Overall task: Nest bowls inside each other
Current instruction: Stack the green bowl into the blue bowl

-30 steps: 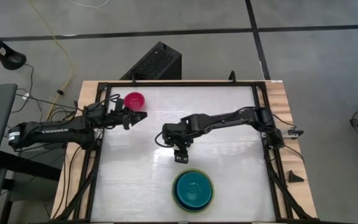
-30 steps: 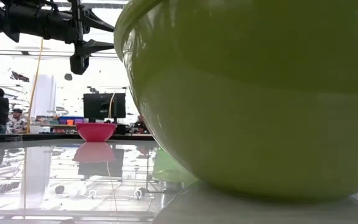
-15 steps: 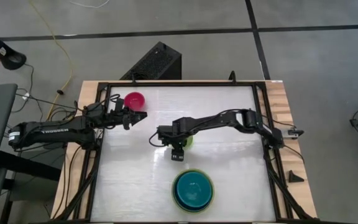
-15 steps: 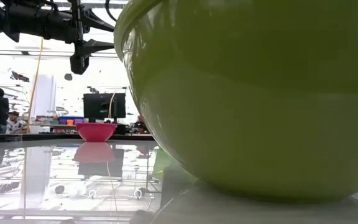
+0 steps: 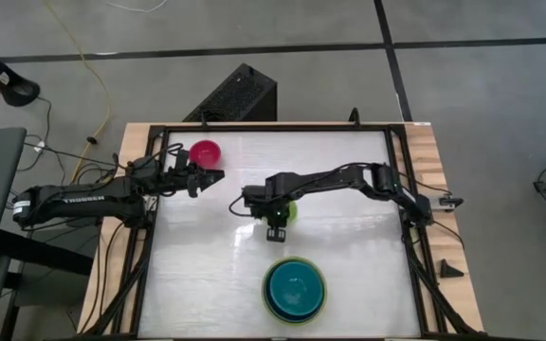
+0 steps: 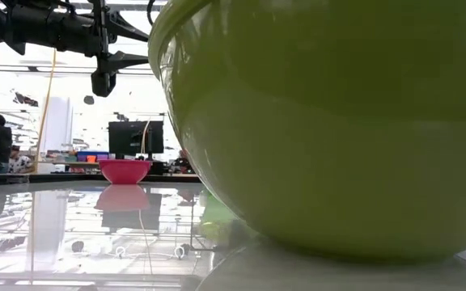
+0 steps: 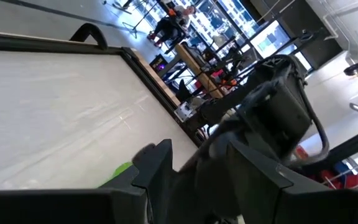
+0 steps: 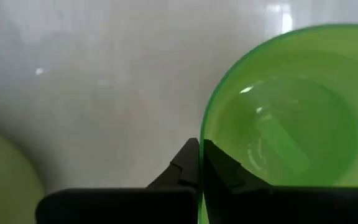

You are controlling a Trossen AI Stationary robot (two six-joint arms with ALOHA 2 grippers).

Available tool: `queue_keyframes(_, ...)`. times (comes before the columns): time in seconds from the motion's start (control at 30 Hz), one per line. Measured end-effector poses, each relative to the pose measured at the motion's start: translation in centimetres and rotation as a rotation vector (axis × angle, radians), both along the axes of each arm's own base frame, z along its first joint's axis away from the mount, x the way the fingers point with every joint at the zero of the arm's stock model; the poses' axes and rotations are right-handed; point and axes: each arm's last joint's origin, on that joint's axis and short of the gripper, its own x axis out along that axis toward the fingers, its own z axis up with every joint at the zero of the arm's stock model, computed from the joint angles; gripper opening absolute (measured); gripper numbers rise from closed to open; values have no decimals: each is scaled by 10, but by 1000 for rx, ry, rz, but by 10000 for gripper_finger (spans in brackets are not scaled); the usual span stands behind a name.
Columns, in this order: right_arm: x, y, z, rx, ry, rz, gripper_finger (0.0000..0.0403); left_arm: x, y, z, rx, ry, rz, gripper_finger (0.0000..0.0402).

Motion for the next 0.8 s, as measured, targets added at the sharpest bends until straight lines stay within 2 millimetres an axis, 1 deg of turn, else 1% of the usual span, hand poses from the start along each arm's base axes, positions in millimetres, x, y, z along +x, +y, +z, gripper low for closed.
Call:
queue_keyframes(0.07,-5,7,9,1,3,15,25,0,0,0,0,1,0,139)
queue_keyframes(0.1,-7,10,17,3,-14,20,25,0,0,0,0,0,0,139)
queue_keyframes(0.23,-20,27,54,8,-97,33,25,0,0,0,3,1,0,139)
queue_keyframes(0.37,-40,45,98,14,-192,7,25,0,0,0,25,7,3,139)
queue_keyframes(0.43,-52,57,119,9,-238,-9,25,0,0,0,31,12,16,139)
queue_keyframes(0.5,-65,71,137,25,-284,-9,25,0,1,0,41,15,24,139)
queue_keyframes(0.63,-90,103,164,58,-356,-10,25,0,1,0,49,17,40,139)
queue_keyframes(0.7,-99,122,174,96,-398,9,25,0,1,0,52,19,53,139)
queue_keyframes(0.8,-107,153,177,152,-434,42,25,0,2,-1,63,22,59,139)
